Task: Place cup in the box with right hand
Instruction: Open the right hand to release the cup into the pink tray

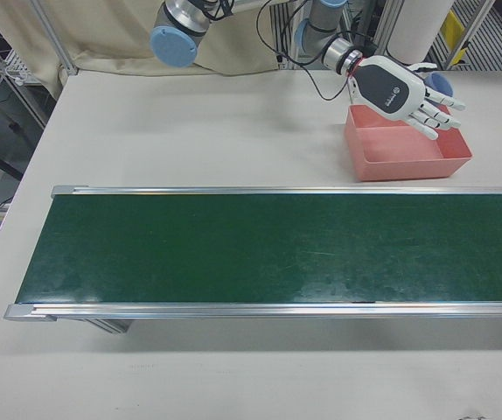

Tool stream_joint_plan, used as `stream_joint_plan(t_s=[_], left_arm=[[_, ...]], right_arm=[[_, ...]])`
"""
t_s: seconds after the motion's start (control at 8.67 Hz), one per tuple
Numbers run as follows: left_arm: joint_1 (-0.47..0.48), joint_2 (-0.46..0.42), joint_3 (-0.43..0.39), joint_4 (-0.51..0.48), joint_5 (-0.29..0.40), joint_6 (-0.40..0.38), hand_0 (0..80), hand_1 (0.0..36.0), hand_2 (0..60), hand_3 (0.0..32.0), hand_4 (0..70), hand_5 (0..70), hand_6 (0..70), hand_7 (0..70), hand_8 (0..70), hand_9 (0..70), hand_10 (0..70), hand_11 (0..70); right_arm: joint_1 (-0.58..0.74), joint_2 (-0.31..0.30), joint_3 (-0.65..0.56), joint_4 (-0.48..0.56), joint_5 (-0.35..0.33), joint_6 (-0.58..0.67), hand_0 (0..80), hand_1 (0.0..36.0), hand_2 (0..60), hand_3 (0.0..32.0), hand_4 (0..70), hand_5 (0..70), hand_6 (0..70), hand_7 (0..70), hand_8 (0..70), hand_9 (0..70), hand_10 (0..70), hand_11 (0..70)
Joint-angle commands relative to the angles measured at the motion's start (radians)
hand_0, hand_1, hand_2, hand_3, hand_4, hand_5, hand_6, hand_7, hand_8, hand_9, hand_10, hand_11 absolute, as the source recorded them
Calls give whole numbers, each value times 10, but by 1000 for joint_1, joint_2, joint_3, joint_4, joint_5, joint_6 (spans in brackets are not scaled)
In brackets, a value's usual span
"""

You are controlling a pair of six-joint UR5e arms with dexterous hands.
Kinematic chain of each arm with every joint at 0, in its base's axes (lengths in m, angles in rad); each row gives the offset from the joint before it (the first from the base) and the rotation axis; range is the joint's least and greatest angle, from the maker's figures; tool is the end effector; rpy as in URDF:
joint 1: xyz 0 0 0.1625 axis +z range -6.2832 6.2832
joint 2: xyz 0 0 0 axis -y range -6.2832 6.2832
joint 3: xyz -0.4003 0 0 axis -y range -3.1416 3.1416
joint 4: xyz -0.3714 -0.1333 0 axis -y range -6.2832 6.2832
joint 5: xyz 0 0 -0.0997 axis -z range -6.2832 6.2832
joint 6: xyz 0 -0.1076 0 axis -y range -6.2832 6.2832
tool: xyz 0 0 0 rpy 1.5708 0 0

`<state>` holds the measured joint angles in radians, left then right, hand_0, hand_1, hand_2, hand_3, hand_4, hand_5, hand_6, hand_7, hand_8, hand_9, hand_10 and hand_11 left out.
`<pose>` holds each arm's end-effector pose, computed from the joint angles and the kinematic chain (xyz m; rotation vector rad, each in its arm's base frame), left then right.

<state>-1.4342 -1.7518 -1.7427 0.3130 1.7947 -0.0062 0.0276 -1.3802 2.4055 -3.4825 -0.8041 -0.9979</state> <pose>-0.0363 -0.5393 0.5233 -0.3739 2.0662 -1.9864 -0.3857 -0.2187 0.2663 -0.1907 -2.2792 1.1808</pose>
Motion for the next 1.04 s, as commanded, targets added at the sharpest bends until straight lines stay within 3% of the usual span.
stream_joint_plan(t_s=[0.0, 0.23, 0.35, 0.58, 0.81, 0.92], left_arm=[[0, 0, 0, 0, 0, 0, 0, 0, 0, 0, 0, 0, 0, 0, 0, 0, 0, 0], [0, 0, 0, 0, 0, 0, 0, 0, 0, 0, 0, 0, 0, 0, 0, 0, 0, 0], [0, 0, 0, 0, 0, 0, 0, 0, 0, 0, 0, 0, 0, 0, 0, 0, 0, 0], [0, 0, 2, 0, 0, 0, 0, 0, 0, 0, 0, 0, 0, 0, 0, 0, 0, 0], [0, 0, 0, 0, 0, 0, 0, 0, 0, 0, 0, 0, 0, 0, 0, 0, 0, 0], [0, 0, -1, 0, 0, 0, 0, 0, 0, 0, 0, 0, 0, 0, 0, 0, 0, 0]], right_arm=[[-14, 1, 0, 0, 0, -1, 502, 229, 169, 0, 0, 60, 42, 128, 0, 22, 0, 0], [26, -3, 13, -1, 0, 14, 497, 227, 188, 0, 0, 59, 43, 138, 0, 29, 0, 0], [142, -14, 27, -7, -12, 40, 495, 223, 186, 0, 0, 57, 42, 136, 0, 28, 0, 0], [460, -145, -5, -17, -14, 248, 489, 215, 194, 0, 0, 54, 45, 153, 0, 29, 0, 0], [798, -192, -214, -13, -65, 440, 486, 212, 190, 0, 0, 53, 37, 111, 0, 8, 0, 0], [924, -194, -279, -6, -128, 441, 485, 206, 184, 0, 0, 53, 37, 111, 0, 10, 0, 0]])
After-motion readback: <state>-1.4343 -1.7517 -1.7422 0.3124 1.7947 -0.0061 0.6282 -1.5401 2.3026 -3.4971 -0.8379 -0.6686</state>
